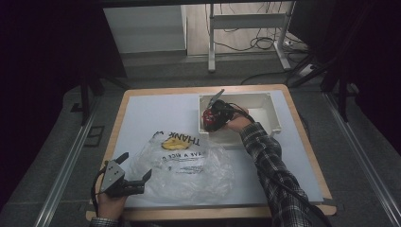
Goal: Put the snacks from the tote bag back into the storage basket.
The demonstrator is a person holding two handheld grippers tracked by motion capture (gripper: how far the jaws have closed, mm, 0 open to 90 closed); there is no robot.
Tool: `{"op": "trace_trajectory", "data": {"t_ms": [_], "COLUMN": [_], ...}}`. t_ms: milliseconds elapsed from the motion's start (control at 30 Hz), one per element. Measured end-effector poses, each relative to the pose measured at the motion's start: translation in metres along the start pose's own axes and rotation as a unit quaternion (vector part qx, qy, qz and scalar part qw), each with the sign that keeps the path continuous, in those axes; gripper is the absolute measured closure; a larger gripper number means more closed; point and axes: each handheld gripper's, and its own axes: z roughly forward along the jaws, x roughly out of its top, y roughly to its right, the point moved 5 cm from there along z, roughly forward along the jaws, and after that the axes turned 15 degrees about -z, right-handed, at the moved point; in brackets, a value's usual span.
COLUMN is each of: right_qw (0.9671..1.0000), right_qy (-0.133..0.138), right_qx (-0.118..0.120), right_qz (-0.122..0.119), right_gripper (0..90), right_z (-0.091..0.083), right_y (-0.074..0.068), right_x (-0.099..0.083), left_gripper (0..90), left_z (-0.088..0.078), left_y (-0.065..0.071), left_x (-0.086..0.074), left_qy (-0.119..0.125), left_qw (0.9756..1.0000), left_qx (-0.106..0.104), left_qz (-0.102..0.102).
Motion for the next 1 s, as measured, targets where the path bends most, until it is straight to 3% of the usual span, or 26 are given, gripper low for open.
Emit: {"op": "trace_trajectory", "data": {"t_ms": [233, 400, 667, 1000], "right_qw": [1.0, 0.9999, 0.9998, 0.9996], "right_qy": [0.008, 0.013, 0.018, 0.026], "right_qx": [-0.002, -0.002, -0.001, -0.003], "right_qz": [-0.003, 0.007, 0.003, 0.009], "right_gripper": [24.4, 17.4, 11.4, 9.1], "right_z": [0.001, -0.001, -0.004, -0.01], "right_y": [0.001, 0.002, 0.001, 0.0], "right_x": [-0.001, 0.0, 0.004, 0.003], "left_gripper": [0.0, 0.0, 0.0, 0.0], "left_z": [0.0, 0.001, 0.001, 0.001], "left_y": [0.0, 0.0, 0.001, 0.001], "left_x": [0.0, 0.0, 0.0, -0.001], "left_qy": [-0.002, -0.003, -0.003, -0.003], "left_qw": [1.0, 1.0, 1.0, 1.0], "left_qx": [0.0, 0.0, -0.001, -0.001], "left_qz": [0.001, 0.001, 0.002, 0.002]}}
